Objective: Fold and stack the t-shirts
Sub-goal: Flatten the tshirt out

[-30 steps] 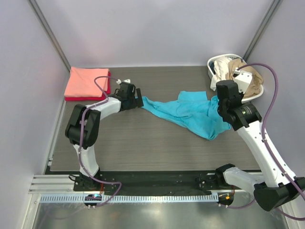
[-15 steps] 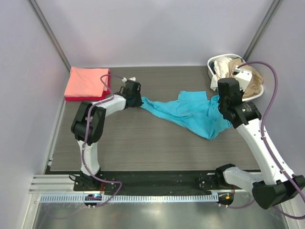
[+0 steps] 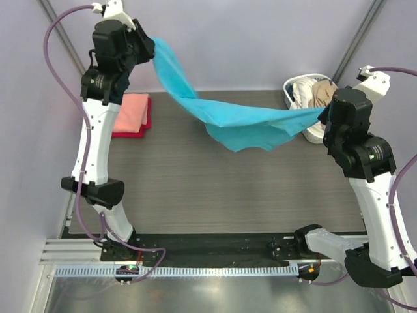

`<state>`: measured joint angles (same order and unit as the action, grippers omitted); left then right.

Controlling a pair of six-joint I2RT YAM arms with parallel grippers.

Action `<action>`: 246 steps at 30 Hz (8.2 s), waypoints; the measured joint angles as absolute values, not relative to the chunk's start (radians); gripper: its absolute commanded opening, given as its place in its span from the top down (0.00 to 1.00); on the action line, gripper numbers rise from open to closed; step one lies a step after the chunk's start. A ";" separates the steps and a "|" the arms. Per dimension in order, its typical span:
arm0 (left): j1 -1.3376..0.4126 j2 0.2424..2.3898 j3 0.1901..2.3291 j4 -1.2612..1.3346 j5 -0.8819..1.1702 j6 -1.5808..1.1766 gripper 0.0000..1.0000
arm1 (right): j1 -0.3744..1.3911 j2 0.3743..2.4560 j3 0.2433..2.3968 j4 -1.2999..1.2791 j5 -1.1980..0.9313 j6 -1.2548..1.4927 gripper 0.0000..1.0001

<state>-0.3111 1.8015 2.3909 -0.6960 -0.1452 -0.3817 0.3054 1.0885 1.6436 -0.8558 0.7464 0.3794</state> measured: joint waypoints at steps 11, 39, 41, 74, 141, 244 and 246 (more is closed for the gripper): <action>-0.228 1.822 1.620 -0.768 -0.020 -0.417 0.03 | 0.305 1.150 1.453 -0.900 0.684 0.391 0.99; -0.548 1.807 1.077 -0.186 -0.166 -0.629 0.13 | 0.305 1.191 1.263 -0.723 0.393 0.398 0.99; -0.548 1.833 1.100 -0.168 -0.184 -0.635 0.49 | 0.305 1.191 1.258 -0.709 0.394 0.394 0.99; -0.199 1.860 2.024 -0.890 0.106 -0.339 0.10 | 0.257 1.358 1.828 -0.882 0.693 0.342 0.99; -0.333 1.613 1.105 -0.263 0.003 -0.540 1.00 | 0.220 1.416 1.279 -0.691 0.430 0.350 0.99; -0.530 1.098 0.432 -0.192 0.054 -0.779 0.28 | 0.418 1.137 1.076 -0.612 0.543 0.414 0.99; -0.530 1.146 0.433 -0.142 0.059 -0.786 0.41 | 0.404 1.137 1.066 -0.603 0.530 0.412 0.99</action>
